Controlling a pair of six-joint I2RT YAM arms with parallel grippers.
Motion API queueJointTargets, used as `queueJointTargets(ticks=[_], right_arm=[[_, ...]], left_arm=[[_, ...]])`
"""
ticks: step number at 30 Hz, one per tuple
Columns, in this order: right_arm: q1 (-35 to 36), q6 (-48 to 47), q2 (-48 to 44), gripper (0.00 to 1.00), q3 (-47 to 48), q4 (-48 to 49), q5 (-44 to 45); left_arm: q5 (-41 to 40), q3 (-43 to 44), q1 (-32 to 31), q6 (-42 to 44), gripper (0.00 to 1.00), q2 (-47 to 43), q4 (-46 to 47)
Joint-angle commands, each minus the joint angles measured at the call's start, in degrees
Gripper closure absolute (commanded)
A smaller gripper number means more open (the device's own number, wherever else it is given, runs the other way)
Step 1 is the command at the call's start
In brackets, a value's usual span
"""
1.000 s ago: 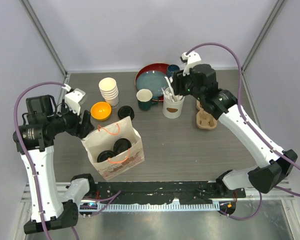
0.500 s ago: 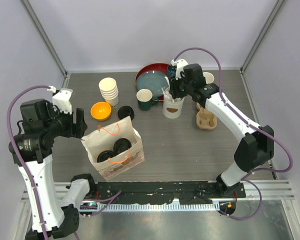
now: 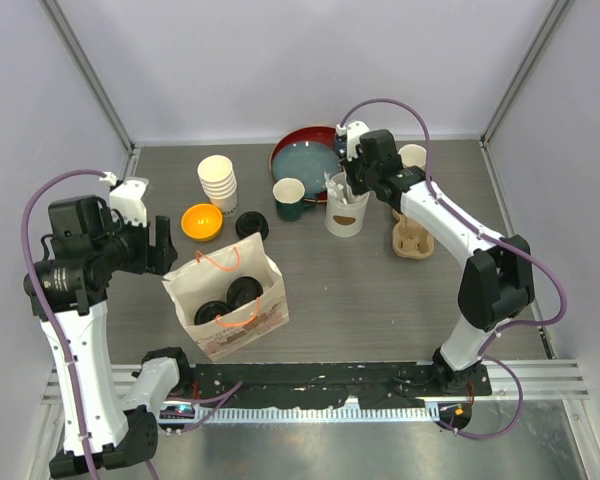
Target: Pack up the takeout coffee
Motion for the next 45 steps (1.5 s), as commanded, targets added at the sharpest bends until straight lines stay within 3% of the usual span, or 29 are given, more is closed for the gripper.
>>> queueJointTargets(ticks=[1, 3, 13, 25, 45], right_arm=[[0.01, -2.01, -2.52, 0.93, 1.9, 3.58, 2.3], [0.1, -2.36, -4.45, 0.99, 1.9, 3.4, 2.57], [0.01, -4.47, -12.46, 0.99, 2.43, 2.17, 3.09], [-0.07, -4.03, -10.71, 0.99, 4.98, -0.82, 6.0], [0.01, -2.27, -3.06, 0.99, 2.95, -0.91, 0.2]], left_arm=[[1.25, -0.17, -0.03, 0.15, 0.25, -0.37, 0.79], [1.6, -0.34, -0.12, 0.24, 0.25, -0.37, 0.79], [2.57, -0.7, -0.12, 0.51, 0.25, -0.46, 0.44], [2.92, -1.57, -0.12, 1.47, 0.25, -0.54, 0.17], [2.39, -1.66, -0.12, 2.35, 0.25, -0.63, -0.26]])
